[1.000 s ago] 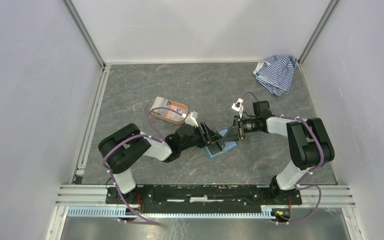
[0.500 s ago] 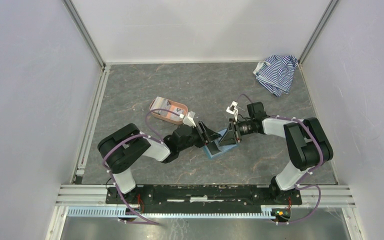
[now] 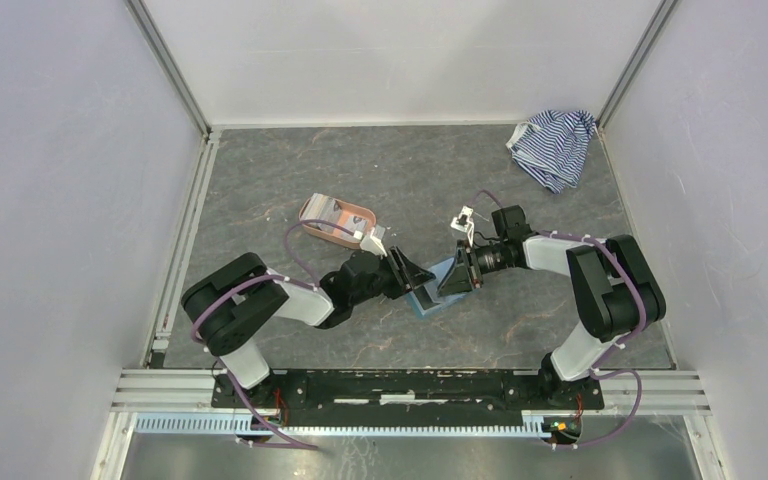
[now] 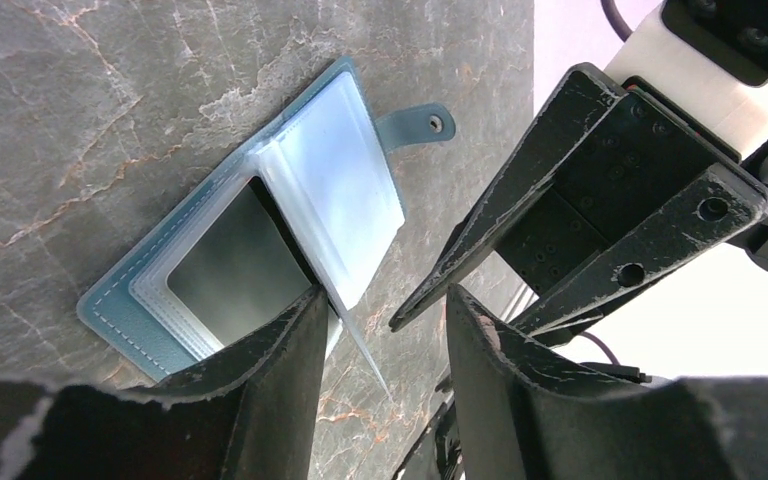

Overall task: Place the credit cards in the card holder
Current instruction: Turn over the card holder at the center of the board, then pick up the credit card from the storage box.

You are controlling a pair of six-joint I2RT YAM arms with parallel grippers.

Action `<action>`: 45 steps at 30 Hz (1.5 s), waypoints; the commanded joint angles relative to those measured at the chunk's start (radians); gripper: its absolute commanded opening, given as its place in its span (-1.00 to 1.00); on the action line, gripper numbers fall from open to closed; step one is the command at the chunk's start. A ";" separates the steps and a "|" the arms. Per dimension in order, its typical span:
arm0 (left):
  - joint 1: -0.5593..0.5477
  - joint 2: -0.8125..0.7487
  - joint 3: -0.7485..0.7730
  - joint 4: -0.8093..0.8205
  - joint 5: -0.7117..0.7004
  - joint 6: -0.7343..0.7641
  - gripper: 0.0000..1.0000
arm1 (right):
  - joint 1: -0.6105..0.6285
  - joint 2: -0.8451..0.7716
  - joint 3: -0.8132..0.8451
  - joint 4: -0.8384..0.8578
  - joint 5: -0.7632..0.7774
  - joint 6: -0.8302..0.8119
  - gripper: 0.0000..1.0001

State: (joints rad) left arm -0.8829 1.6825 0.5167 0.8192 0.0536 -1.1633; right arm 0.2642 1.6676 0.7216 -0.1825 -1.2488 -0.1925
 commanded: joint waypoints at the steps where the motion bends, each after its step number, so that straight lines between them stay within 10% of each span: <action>1: 0.004 -0.024 0.000 -0.022 -0.011 0.012 0.05 | 0.004 -0.032 0.033 -0.026 0.008 -0.054 -0.20; 14: 0.004 -0.051 0.018 -0.131 -0.014 0.059 -0.12 | 0.003 -0.101 0.075 -0.149 0.080 -0.213 -0.16; 22: 0.002 -0.331 0.059 -0.522 -0.144 0.225 0.00 | 0.002 -0.234 0.087 -0.186 0.267 -0.320 -0.11; 29: 0.024 -0.665 0.135 -0.767 -0.421 0.575 0.70 | 0.002 -0.250 0.113 -0.234 0.280 -0.414 -0.11; 45: 0.277 -0.634 0.141 -0.714 -0.079 0.485 1.00 | 0.001 -0.238 0.102 -0.234 0.302 -0.462 -0.10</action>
State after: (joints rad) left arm -0.6460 1.0168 0.7143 0.0105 -0.1707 -0.5755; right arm 0.2642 1.4296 0.8078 -0.4366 -0.9413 -0.6456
